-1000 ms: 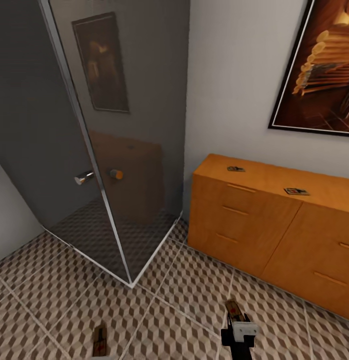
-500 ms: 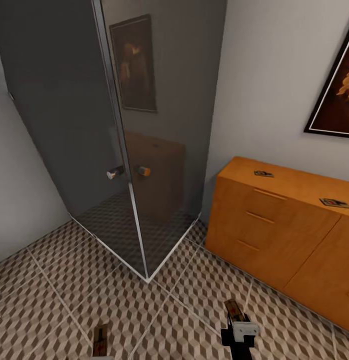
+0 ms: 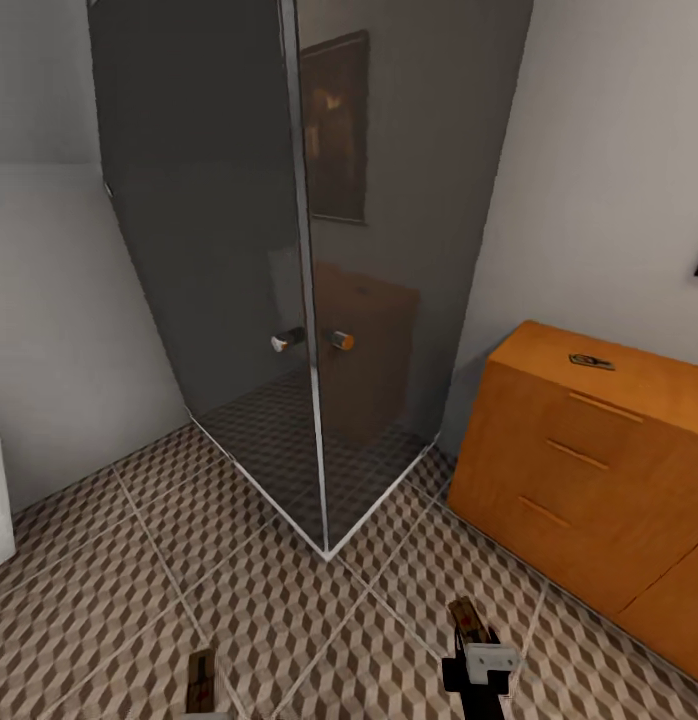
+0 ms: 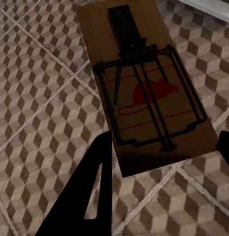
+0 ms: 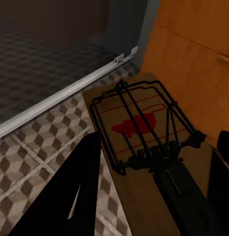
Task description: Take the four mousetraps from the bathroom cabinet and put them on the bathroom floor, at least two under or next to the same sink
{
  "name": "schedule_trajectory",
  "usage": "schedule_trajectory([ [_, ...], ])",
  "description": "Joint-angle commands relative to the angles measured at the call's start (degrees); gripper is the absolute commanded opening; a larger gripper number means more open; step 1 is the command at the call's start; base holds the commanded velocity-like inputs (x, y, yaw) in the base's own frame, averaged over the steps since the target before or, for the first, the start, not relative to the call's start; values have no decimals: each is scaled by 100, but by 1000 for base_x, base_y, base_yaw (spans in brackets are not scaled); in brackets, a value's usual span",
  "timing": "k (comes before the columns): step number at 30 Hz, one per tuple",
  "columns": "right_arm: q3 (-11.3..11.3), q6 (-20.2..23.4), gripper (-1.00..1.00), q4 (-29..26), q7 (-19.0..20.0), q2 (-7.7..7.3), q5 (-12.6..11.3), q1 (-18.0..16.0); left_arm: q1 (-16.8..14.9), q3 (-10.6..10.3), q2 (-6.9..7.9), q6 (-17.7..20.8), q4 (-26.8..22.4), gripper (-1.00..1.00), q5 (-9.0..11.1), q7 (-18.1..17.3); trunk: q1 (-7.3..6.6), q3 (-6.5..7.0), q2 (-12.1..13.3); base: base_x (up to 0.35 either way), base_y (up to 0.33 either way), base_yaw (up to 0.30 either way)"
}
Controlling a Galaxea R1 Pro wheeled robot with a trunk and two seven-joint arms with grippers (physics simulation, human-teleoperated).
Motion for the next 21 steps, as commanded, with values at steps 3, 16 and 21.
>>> schedule_trajectory([
  [3, -37, -9, -100, 2, -38, 1, 62, -2, -10, -49, -6, -26, 24, -100, 24, 28, 0, -5, -3, 0, 0, 286],
  [16, -37, -8, -100, 2, -38, 1, 62, -2, -10, -49, -6, -26, 24, -100, 22, 27, 0, -5, -3, 0, 0, 286],
  [21, -37, -8, -100, 2, -38, 1, 62, -2, -10, -49, -6, -26, 25, -100, 25, -77, 0, -5, -3, 0, 0, 286],
])
